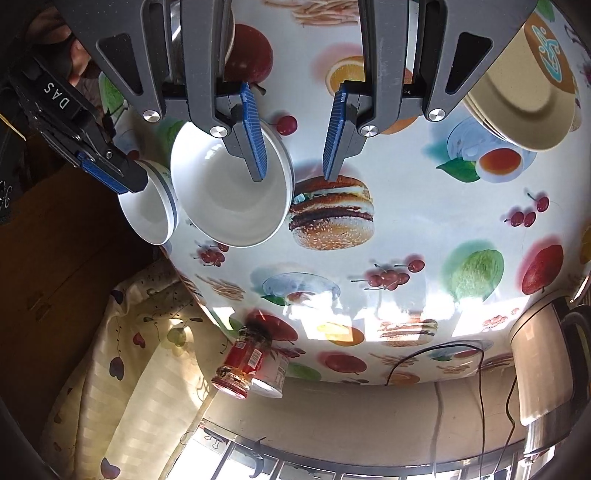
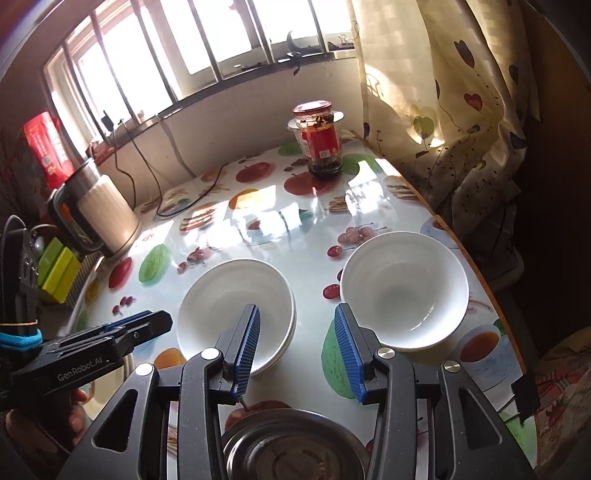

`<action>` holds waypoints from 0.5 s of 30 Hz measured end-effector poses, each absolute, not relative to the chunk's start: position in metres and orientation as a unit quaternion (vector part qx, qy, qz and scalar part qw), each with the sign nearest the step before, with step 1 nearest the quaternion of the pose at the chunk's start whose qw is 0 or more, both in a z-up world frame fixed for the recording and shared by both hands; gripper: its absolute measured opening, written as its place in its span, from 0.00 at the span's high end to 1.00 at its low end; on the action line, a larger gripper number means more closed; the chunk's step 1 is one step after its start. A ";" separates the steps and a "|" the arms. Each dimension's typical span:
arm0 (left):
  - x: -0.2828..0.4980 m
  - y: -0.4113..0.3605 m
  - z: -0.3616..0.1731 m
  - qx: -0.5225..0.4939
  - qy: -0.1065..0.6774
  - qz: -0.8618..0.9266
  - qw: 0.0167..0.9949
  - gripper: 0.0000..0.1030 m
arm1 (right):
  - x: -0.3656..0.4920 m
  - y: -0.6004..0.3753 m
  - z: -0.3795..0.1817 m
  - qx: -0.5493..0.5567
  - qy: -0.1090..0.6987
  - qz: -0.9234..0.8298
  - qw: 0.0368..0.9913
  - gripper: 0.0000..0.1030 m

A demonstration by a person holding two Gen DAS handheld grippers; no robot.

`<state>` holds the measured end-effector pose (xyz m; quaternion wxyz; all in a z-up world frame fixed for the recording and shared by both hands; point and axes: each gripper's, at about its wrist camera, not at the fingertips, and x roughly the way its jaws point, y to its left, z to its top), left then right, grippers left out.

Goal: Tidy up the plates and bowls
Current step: 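Close the left tool on the rim of a white bowl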

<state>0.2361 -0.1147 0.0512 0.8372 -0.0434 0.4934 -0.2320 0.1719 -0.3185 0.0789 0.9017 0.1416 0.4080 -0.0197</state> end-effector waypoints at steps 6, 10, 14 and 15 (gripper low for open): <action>0.244 -0.121 0.042 -0.036 0.500 -0.233 0.833 0.68 | 0.185 -0.314 0.069 0.122 0.423 -0.025 0.897 0.59; 0.247 -0.123 0.037 -0.037 0.505 -0.234 0.830 0.68 | 0.191 -0.311 0.062 0.114 0.433 -0.026 0.894 0.64; 0.247 -0.124 0.035 -0.038 0.504 -0.237 0.830 0.68 | 0.194 -0.310 0.056 0.112 0.441 -0.027 0.890 0.69; 0.247 -0.124 0.034 -0.040 0.504 -0.239 0.829 0.68 | 0.195 -0.310 0.055 0.112 0.441 -0.027 0.890 0.70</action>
